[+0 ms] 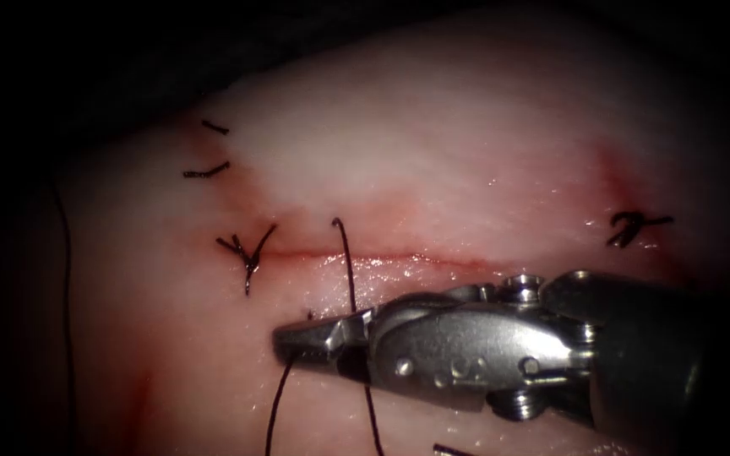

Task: Wound Closure
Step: Use the right hand to pull the full suture through except for a short tail.

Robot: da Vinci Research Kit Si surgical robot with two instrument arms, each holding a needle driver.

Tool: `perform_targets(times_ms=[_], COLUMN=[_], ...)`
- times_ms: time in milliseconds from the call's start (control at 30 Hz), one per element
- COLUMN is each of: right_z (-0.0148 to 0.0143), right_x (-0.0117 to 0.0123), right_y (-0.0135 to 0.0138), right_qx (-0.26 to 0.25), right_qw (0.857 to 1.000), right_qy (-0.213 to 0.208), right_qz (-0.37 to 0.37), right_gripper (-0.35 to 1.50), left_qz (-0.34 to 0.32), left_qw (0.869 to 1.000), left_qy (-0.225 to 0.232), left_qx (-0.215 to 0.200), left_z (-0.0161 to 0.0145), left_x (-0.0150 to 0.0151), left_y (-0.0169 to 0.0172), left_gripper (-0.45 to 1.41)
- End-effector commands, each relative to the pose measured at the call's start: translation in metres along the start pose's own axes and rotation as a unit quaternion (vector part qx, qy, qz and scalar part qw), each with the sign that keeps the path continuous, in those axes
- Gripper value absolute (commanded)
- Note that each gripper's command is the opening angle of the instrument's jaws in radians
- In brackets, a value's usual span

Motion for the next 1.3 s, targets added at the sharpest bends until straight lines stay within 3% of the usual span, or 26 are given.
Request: perform_targets(times_ms=[33,333,533,700,733,833,1000,1100,1300], right_z=[0.0002,-0.0017,-0.0023,-0.0023,-0.0024,-0.0028,-0.0039,-0.0052,-0.0056], right_x=[0.0018,0.0102,0.0146,0.0162,0.0160,0.0141,0.0107,0.0064,0.0015], right_y=[-0.0006,-0.0084,-0.0115,-0.0119,-0.0113,-0.0084,-0.0041,-0.0003,0.0022], right_qx=[0.004,0.030,0.043,0.048,0.047,0.021,0.002,-0.009,-0.029], right_qw=[1.000,0.999,0.998,0.997,0.997,0.998,0.998,0.999,0.999], right_qy=[0.009,0.033,0.048,0.052,0.052,0.062,0.059,0.039,-0.008], right_qz=[0.000,-0.009,-0.002,0.011,0.018,0.004,-0.016,-0.027,-0.037], right_gripper=[-0.35,-0.35,-0.35,-0.35,-0.16,0.97,1.17,1.10,0.88], left_qz=[0.002,0.002,0.002,0.002,0.002,0.002,0.002,0.002,0.002], left_qw=[1.000,1.000,1.000,1.000,1.000,1.000,1.000,1.000,1.000], left_qy=[0.001,0.000,-0.001,-0.002,-0.002,-0.001,-0.001,-0.001,-0.001], left_qx=[0.000,0.000,-0.001,-0.002,-0.002,-0.003,-0.004,-0.004,-0.004], left_z=[0.0008,0.0010,0.0010,0.0010,0.0010,0.0009,0.0009,0.0008,0.0008], left_x=[-0.0002,-0.0003,-0.0003,-0.0003,-0.0003,-0.0002,-0.0002,-0.0002,-0.0002], left_y=[-0.0008,-0.0008,-0.0008,-0.0007,-0.0007,-0.0007,-0.0007,-0.0007,-0.0007], left_gripper=[-0.45,-0.45,-0.45,-0.45,-0.45,-0.45,-0.45,-0.45,-0.45])
